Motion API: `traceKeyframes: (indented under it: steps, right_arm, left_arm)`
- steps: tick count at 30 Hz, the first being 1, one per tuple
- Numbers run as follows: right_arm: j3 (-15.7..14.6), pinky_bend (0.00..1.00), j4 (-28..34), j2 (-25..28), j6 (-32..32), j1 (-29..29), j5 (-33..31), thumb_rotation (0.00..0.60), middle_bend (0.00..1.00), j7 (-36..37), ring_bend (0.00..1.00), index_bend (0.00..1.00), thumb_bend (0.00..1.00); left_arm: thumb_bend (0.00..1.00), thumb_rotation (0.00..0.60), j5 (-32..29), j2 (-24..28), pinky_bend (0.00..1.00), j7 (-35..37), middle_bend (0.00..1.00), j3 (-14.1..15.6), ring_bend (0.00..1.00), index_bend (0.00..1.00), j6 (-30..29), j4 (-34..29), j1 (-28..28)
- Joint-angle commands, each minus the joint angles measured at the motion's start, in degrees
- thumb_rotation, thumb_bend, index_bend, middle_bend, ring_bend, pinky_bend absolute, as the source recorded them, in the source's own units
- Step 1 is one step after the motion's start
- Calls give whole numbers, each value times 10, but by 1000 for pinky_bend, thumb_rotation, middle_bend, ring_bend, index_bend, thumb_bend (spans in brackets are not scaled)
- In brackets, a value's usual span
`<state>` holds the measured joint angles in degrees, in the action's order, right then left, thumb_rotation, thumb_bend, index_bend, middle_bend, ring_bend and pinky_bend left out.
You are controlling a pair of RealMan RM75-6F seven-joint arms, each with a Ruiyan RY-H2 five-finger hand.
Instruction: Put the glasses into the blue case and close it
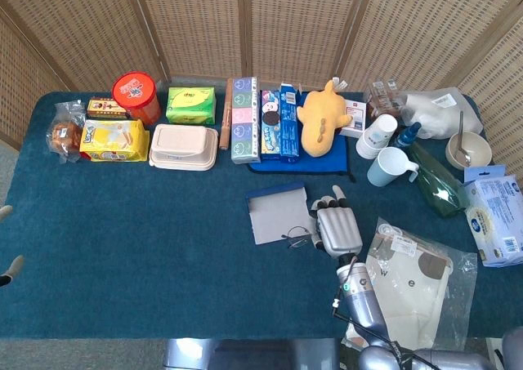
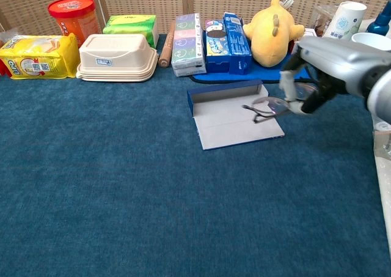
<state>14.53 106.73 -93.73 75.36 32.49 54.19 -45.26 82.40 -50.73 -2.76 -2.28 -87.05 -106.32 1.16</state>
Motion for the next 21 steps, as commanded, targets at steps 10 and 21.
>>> traceKeyframes:
  steps: [10, 21]
  right_arm:
    - [34, 78, -2, -61, 5, 71, -38, 600, 397, -68, 251, 688, 378]
    - [52, 78, -89, -103, -23, 122, -74, 600, 389, -76, 240, 679, 374]
  left_arm:
    - [279, 600, 1, 1, 0, 16, 63, 3, 0, 113, -5, 12, -7]
    - [278, 600, 0, 4, 0, 25, 62, 5, 0, 113, -8, 15, -13]
